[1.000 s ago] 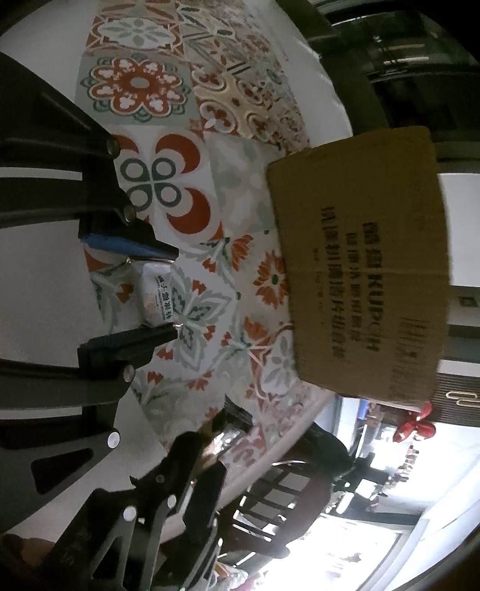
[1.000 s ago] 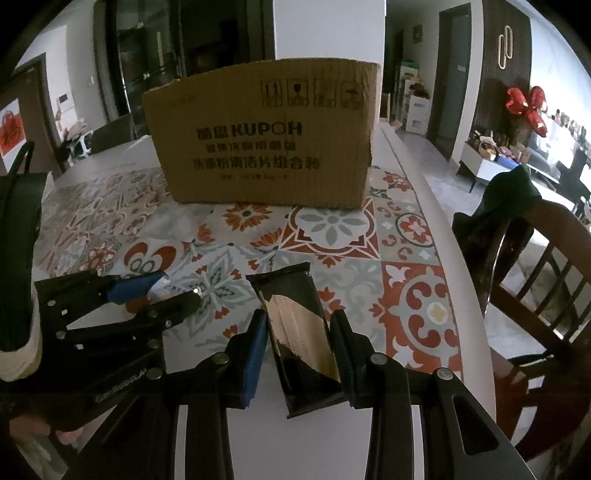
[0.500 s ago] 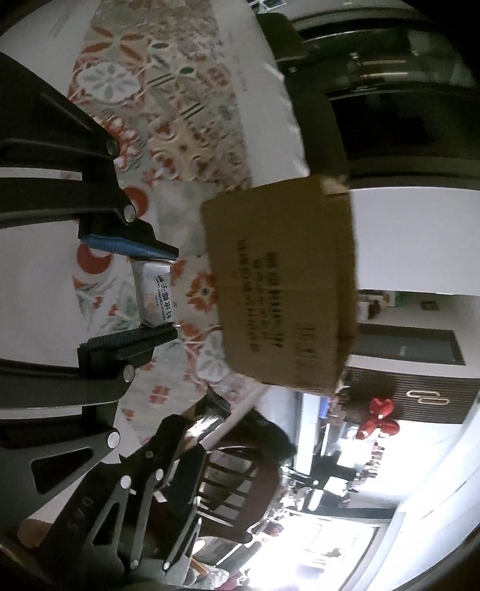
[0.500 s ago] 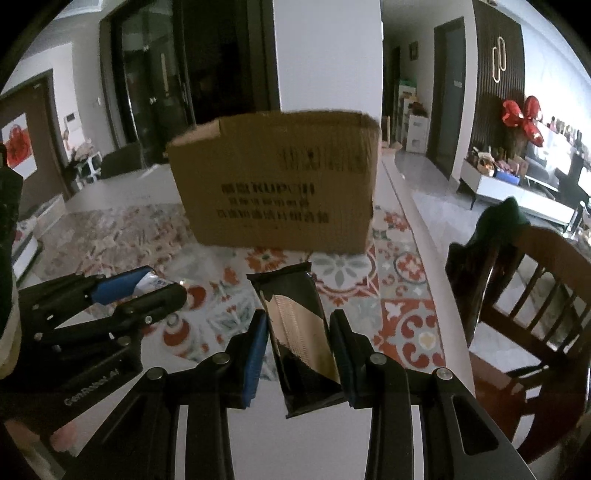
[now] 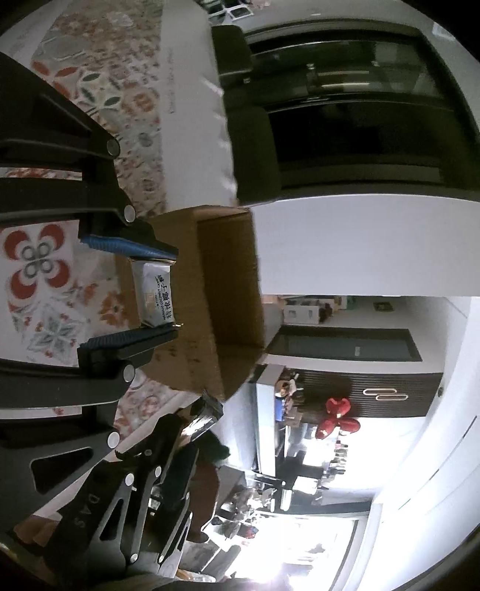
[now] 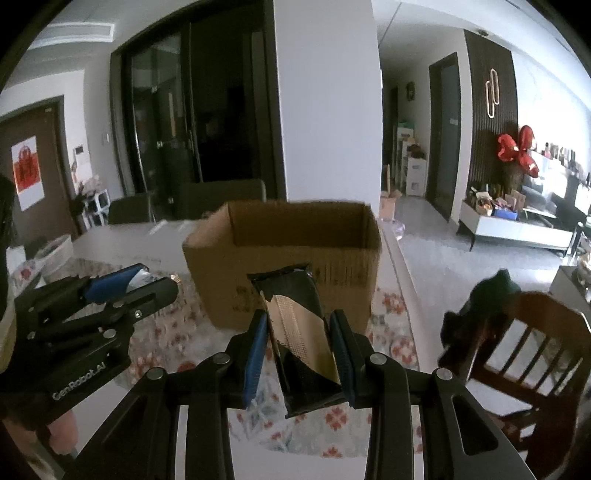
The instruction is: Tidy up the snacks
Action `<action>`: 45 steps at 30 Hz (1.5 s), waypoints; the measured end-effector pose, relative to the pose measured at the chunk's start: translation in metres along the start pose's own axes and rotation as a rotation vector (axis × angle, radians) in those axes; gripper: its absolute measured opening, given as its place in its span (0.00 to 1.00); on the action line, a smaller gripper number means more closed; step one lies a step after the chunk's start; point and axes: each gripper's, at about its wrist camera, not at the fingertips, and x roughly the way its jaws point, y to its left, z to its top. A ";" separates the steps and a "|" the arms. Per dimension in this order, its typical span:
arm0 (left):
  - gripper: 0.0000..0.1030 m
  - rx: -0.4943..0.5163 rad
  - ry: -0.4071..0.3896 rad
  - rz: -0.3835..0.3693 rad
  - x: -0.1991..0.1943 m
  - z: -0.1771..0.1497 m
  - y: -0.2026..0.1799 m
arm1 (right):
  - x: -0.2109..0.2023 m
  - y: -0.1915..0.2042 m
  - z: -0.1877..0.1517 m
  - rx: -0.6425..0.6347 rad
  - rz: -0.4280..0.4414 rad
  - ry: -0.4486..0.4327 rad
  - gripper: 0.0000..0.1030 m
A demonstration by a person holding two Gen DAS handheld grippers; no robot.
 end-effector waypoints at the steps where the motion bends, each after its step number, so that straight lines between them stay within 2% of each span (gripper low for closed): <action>1: 0.34 0.002 -0.005 0.004 0.002 0.005 0.001 | 0.000 -0.001 0.003 0.002 0.003 -0.004 0.35; 12: 0.34 0.007 -0.041 0.004 0.024 0.051 0.011 | 0.022 -0.005 0.052 -0.020 0.028 -0.050 0.35; 18: 0.34 0.018 -0.043 0.021 0.044 0.072 0.017 | 0.046 -0.011 0.078 -0.022 0.043 -0.046 0.35; 27: 0.36 0.023 0.022 0.019 0.091 0.095 0.025 | 0.086 -0.021 0.100 -0.035 0.039 0.001 0.35; 29: 0.40 0.027 0.032 0.023 0.100 0.098 0.026 | 0.094 -0.023 0.104 -0.033 0.035 0.008 0.35; 30: 0.50 0.026 0.033 0.038 0.104 0.100 0.026 | 0.096 -0.024 0.105 -0.031 0.033 0.008 0.35; 34: 0.57 0.021 0.044 0.068 0.114 0.099 0.032 | 0.109 -0.029 0.108 -0.012 0.023 0.022 0.36; 35: 0.64 0.015 0.048 0.077 0.116 0.098 0.033 | 0.112 -0.030 0.109 -0.008 0.021 0.032 0.39; 37: 0.66 -0.005 0.052 0.101 0.117 0.095 0.038 | 0.118 -0.032 0.110 -0.008 0.002 0.049 0.59; 40: 0.73 -0.015 0.051 0.120 0.112 0.089 0.040 | 0.117 -0.031 0.105 -0.019 -0.025 0.052 0.59; 45: 0.76 -0.015 0.031 0.140 0.094 0.077 0.042 | 0.104 -0.027 0.094 -0.015 -0.041 0.063 0.62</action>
